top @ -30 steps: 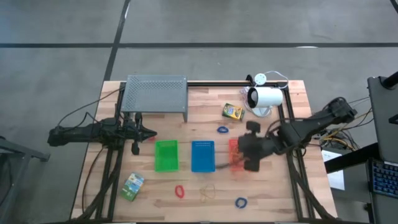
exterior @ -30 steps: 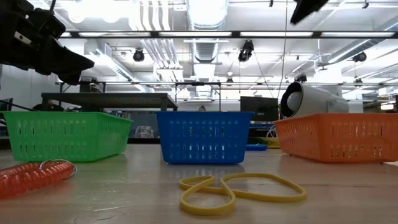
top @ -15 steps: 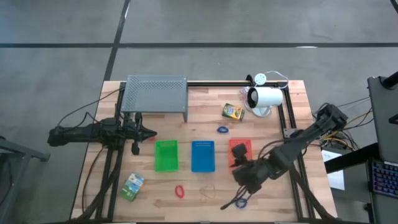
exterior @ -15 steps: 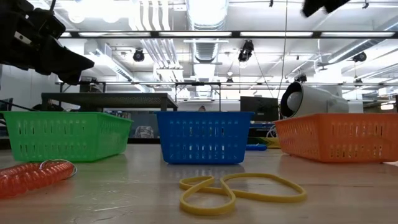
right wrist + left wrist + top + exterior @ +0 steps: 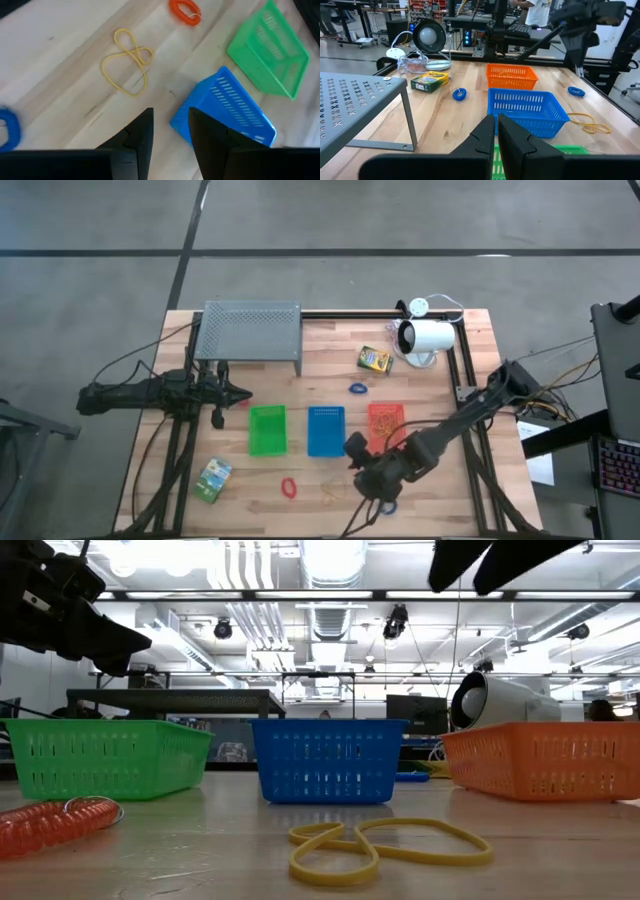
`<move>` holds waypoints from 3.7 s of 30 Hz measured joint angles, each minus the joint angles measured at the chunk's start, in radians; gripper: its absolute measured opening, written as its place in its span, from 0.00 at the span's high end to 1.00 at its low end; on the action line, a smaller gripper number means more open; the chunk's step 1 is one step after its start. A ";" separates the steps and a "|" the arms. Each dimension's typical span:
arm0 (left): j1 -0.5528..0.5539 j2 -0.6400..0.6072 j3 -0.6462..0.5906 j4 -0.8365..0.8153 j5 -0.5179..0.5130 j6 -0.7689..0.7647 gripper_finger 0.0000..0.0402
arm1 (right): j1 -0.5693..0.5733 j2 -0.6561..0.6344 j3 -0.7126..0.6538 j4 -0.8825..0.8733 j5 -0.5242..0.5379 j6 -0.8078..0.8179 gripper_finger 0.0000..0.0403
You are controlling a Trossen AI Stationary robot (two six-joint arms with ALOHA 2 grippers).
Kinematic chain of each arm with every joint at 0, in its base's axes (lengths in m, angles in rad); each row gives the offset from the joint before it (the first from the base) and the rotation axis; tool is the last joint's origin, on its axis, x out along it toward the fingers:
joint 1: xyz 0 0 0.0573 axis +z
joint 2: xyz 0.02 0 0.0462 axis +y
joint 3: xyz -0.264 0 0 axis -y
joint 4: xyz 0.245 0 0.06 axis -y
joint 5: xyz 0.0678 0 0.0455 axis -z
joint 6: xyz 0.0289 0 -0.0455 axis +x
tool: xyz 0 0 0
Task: Pick & Place Office Desk Supplies
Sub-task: Put the yellow rubber band into the orange bin
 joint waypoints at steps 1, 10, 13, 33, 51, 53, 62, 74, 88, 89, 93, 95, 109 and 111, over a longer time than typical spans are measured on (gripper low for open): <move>0.000 0.000 0.000 0.000 0.000 0.000 0.93 | -0.004 0.011 0.007 -0.001 -0.001 -0.013 0.71; 0.000 0.000 0.000 0.000 0.000 0.000 0.93 | -0.047 0.054 0.030 0.013 -0.124 -0.121 0.73; 0.000 0.000 0.000 0.000 0.000 0.000 0.93 | -0.052 0.054 0.029 0.061 -0.182 -0.149 0.74; 0.000 0.000 0.000 0.000 0.000 0.000 0.93 | -0.040 0.291 0.074 0.321 -0.292 -0.243 0.71; 0.000 0.000 0.000 0.000 0.000 0.000 0.93 | -0.047 0.377 0.182 0.235 -0.311 -0.189 0.68; 0.000 0.000 0.000 0.000 0.000 0.000 0.93 | -0.054 0.381 0.182 0.235 -0.314 -0.188 0.68; 0.000 0.000 0.000 0.000 0.000 0.000 0.93 | -0.063 0.403 0.182 0.237 -0.323 -0.187 0.68; 0.000 0.000 0.000 0.000 0.000 0.000 0.93 | -0.070 0.403 0.172 0.237 -0.339 -0.162 0.68; 0.000 0.000 0.000 0.000 0.000 0.000 0.93 | -0.100 0.403 0.123 0.287 -0.388 -0.140 0.68; 0.000 0.000 0.000 0.000 0.000 0.000 0.93 | -0.104 0.403 0.115 0.299 -0.398 -0.134 0.69; 0.000 0.000 0.000 0.000 0.000 0.000 0.93 | -0.121 0.402 0.094 0.324 -0.447 -0.103 0.70; 0.000 0.000 0.000 0.000 0.000 0.000 0.93 | -0.124 0.402 0.093 0.326 -0.454 -0.097 0.71; 0.000 0.000 0.000 0.000 0.000 0.000 0.93 | -0.122 0.402 0.093 0.326 -0.448 -0.101 0.83; 0.000 0.000 0.000 0.000 0.000 0.000 0.93 | -0.122 0.402 0.093 0.328 -0.447 -0.098 0.87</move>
